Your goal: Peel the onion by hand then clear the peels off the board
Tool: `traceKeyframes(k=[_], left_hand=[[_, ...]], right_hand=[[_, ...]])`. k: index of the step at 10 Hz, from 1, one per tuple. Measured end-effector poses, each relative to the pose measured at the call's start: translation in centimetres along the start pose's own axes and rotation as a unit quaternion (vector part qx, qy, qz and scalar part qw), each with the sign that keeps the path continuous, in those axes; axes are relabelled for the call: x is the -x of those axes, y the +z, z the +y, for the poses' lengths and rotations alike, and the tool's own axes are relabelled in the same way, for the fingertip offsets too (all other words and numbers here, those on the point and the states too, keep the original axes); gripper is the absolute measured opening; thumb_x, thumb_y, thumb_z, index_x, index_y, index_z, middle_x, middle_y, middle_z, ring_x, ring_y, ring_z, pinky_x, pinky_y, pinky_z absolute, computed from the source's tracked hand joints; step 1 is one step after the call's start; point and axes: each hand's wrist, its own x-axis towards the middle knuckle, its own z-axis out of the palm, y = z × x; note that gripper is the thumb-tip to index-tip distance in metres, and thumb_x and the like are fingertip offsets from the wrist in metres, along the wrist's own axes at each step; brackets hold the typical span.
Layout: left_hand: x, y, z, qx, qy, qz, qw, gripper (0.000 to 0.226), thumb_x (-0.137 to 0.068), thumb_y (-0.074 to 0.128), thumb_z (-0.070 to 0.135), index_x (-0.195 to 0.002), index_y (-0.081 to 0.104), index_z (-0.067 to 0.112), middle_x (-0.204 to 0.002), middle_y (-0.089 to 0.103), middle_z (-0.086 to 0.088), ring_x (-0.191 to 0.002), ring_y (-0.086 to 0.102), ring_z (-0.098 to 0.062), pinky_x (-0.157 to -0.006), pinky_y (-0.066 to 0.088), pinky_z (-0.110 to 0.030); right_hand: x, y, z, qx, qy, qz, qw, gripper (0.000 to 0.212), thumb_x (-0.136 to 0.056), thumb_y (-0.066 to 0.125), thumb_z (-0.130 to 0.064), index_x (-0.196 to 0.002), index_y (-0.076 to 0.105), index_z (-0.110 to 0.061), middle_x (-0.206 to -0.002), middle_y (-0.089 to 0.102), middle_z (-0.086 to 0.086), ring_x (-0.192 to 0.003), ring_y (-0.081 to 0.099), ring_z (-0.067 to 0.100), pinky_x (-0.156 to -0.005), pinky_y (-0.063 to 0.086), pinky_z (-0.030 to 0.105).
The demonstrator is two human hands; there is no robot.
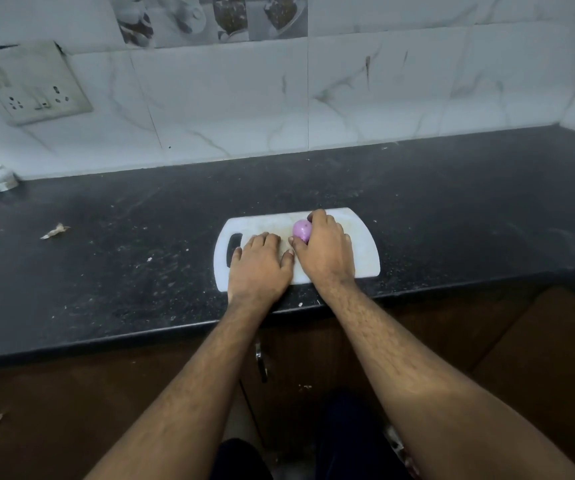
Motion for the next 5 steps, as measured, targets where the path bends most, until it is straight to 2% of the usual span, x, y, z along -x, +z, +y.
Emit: traceKeyframes(k=[1, 2, 3, 4, 5], left_hand=[[0.4, 0.2, -0.4, 0.034, 0.006, 0.027, 0.999, 0.041, -0.106, 0.044, 0.040, -0.126, 0.059, 0.008, -0.126, 0.066, -0.012, -0.117, 0.061, -0.031, -0.109, 0.043, -0.050], [1.2, 0.3, -0.9, 0.104, -0.018, 0.055, 0.993, 0.049, -0.105, 0.045, 0.041, -0.135, 0.056, 0.004, -0.135, 0.064, -0.015, -0.127, 0.058, -0.033, -0.109, 0.045, -0.050], [1.3, 0.4, -1.2, 0.188, -0.035, 0.077, 0.979, 0.049, -0.104, 0.049, 0.038, -0.142, 0.055, 0.007, -0.146, 0.060, -0.007, -0.142, 0.049, -0.026, -0.124, 0.030, -0.043], [1.4, -1.3, -0.5, 0.236, -0.029, 0.107, 0.965, 0.042, -0.102, 0.049, 0.032, -0.138, 0.059, 0.012, -0.144, 0.061, 0.000, -0.143, 0.048, -0.020, -0.123, 0.008, -0.019], [1.5, -4.2, 0.2, 0.210, -0.013, 0.086, 0.974, 0.042, -0.103, 0.054, 0.029, -0.141, 0.055, 0.010, -0.148, 0.058, -0.003, -0.145, 0.046, -0.019, -0.124, 0.004, -0.020]], right_hand=[[0.4, -0.1, 0.1, -0.032, 0.004, -0.003, 0.999, 0.061, -0.092, 0.071, -0.045, -0.137, 0.050, -0.010, -0.127, 0.062, 0.006, -0.115, 0.058, 0.025, -0.095, 0.046, 0.039], [0.8, -0.2, 0.3, -0.062, 0.004, 0.006, 0.998, 0.062, -0.096, 0.067, -0.043, -0.143, 0.048, -0.007, -0.134, 0.059, 0.009, -0.122, 0.055, 0.026, -0.100, 0.048, 0.040], [0.6, -0.3, 0.6, -0.101, 0.027, 0.019, 0.994, 0.055, -0.100, 0.061, -0.037, -0.144, 0.048, -0.007, -0.140, 0.056, 0.009, -0.127, 0.052, 0.026, -0.103, 0.046, 0.041], [1.4, -1.3, 0.3, -0.113, 0.025, 0.013, 0.993, 0.052, -0.103, 0.057, -0.037, -0.144, 0.049, -0.007, -0.143, 0.055, 0.008, -0.130, 0.051, 0.025, -0.105, 0.044, 0.040], [1.5, -3.2, -0.3, -0.080, 0.021, -0.001, 0.997, 0.050, -0.105, 0.050, -0.039, -0.143, 0.051, -0.007, -0.145, 0.054, 0.010, -0.129, 0.052, 0.027, -0.103, 0.047, 0.044]])
